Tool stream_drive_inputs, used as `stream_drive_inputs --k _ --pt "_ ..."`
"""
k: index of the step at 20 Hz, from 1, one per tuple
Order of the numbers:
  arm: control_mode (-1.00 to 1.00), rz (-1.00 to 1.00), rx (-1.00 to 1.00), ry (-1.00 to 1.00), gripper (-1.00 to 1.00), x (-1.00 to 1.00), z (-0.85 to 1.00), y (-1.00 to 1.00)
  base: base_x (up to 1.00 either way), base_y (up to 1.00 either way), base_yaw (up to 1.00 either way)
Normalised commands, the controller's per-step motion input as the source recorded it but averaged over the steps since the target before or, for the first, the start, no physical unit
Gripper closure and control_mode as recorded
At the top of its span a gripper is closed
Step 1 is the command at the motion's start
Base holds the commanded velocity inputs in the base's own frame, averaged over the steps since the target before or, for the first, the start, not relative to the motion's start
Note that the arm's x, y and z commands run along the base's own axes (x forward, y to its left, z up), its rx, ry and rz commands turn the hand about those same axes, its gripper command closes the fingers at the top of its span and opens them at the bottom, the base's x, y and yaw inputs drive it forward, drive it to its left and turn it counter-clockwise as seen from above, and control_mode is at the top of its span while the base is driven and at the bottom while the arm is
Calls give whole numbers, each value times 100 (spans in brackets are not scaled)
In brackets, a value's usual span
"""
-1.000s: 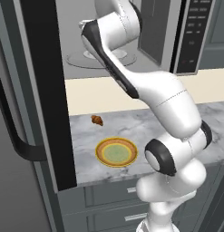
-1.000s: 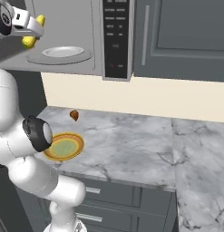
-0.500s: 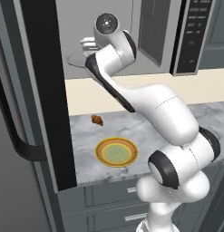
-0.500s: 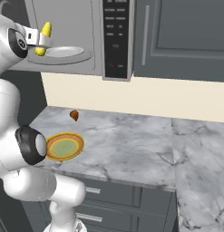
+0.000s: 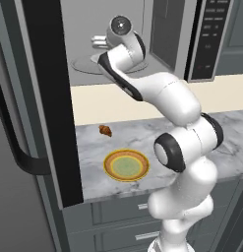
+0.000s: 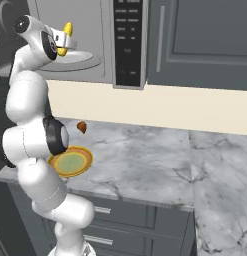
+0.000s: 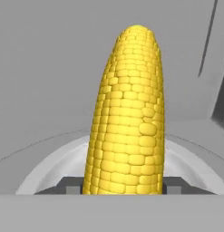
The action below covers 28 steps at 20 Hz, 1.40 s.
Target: Pick the corn from the counter and place it in the microwave.
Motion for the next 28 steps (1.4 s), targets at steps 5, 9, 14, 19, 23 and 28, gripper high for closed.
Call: stream_drive_inputs --k 5,9,14,19,23,28 --pt "-100 0 2 4 100 92 -7 12 0 0 0" --pt "-100 0 1 2 100 90 -1 7 0 0 0" --pt "-100 -1 0 12 100 6 -27 28 0 0 0" --pt "-100 -3 0 9 100 0 -25 8 0 0 0" --pt "-100 -2 0 5 100 0 -49 0 0 0 0" --pt "-100 -2 0 2 100 -8 -62 0 0 0 0"
